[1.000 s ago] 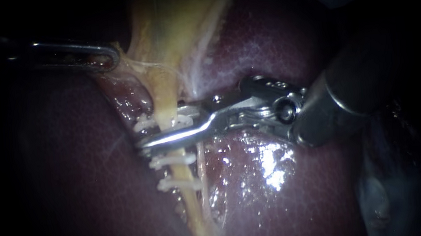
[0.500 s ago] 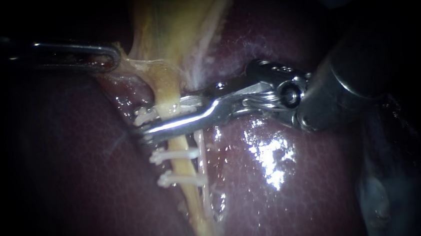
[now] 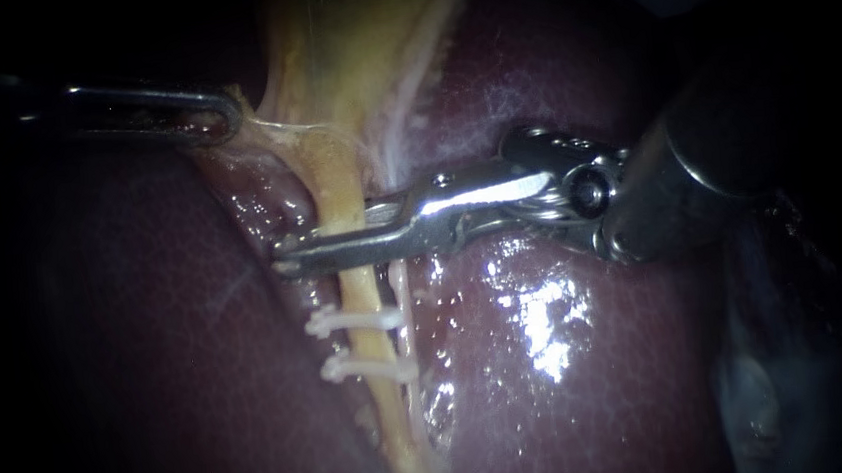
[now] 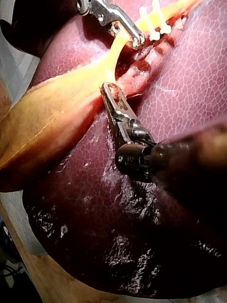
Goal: Clipping third clip left tube
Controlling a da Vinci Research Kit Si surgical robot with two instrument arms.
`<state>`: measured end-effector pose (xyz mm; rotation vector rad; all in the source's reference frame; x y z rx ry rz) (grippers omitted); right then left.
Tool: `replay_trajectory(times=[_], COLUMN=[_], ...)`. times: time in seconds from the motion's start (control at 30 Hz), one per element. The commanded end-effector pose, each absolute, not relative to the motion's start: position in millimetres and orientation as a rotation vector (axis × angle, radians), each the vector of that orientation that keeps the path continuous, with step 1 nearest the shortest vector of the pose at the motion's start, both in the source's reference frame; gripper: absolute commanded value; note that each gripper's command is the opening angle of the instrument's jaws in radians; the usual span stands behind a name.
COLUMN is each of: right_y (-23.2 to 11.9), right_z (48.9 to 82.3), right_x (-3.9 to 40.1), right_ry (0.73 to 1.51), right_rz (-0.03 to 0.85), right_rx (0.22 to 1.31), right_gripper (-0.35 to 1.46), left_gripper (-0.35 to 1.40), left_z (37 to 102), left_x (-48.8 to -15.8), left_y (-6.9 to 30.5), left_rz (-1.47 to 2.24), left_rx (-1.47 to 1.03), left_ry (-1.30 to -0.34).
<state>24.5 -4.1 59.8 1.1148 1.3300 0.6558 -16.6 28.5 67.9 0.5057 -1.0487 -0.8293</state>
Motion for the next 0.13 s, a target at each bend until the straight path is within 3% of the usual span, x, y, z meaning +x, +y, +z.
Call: replay_trajectory(times=[0.03, 0.13], right_y=[-4.1, -4.1], right_z=[59.8, 59.8], right_x=[24.5, 24.5], right_ry=[1.33, 1.33], right_rz=[0.655, 0.655], right_rx=[1.114, 1.114], right_gripper=[-0.35, -0.35], left_gripper=[-0.35, -0.35], left_z=[67.9, 67.9], left_x=[-16.6, -16.6], left_y=[28.5, 28.5], left_rz=[-0.83, -0.83], left_rx=[0.505, 0.505], left_ry=[-1.048, -1.048])
